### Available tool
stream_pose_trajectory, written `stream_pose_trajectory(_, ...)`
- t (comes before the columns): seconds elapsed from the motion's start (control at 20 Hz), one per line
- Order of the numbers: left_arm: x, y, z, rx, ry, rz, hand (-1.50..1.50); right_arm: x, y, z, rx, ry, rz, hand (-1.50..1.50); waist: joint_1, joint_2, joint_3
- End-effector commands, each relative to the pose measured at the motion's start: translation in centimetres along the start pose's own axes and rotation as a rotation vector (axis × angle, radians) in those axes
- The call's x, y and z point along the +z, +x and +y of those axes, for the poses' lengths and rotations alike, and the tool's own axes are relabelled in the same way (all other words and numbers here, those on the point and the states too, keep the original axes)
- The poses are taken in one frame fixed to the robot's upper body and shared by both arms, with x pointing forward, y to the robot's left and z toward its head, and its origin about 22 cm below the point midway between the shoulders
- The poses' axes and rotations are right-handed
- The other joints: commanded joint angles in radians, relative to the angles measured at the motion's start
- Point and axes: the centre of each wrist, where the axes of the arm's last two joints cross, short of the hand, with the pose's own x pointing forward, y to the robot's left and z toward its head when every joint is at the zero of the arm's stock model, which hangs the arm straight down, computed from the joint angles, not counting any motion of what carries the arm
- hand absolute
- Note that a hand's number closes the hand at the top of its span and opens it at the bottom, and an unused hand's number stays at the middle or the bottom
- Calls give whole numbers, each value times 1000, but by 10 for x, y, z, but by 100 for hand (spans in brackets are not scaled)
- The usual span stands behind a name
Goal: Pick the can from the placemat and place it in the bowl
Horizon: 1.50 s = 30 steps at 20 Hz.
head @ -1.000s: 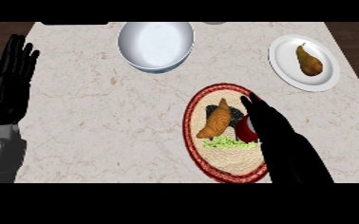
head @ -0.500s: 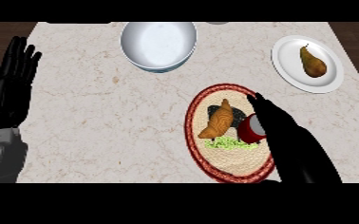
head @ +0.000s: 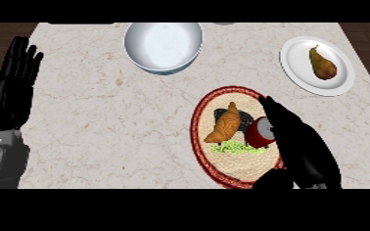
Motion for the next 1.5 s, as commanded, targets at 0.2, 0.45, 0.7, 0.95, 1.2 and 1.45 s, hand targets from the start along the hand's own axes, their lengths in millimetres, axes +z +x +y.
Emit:
stream_pose_trajectory(0.2, 19, -4, 23, -2, -4, 11, 0, -9, -19, 30, -18, -10, 66, -150, 3, -1, 1)
stream_pose_trajectory(0.45, -1, -7, -25, -4, 10, -9, 0, -15, -9, 10, 3, 11, 21, -150, -1, 0, 0)
stream_pose_trajectory(0.7, -1, -24, -20, 0, -13, 4, 0, -29, -27, 34, 37, 22, 22, -150, -2, 1, 0)
stream_pose_trajectory(0.95, 10, -6, -12, -19, 9, -20, 0, -35, -26, 21, 29, 27, 77, -150, 0, 0, 0)
stream_pose_trajectory(1.2, -5, -4, -4, -11, -6, -11, 0, -58, -36, 57, 28, 54, 60, -150, -1, 1, 1)
stream_pose_trajectory(1.45, 20, -3, 4, -12, 7, -21, 0, -60, -45, 58, 39, 66, 115, -150, 2, 0, 0)
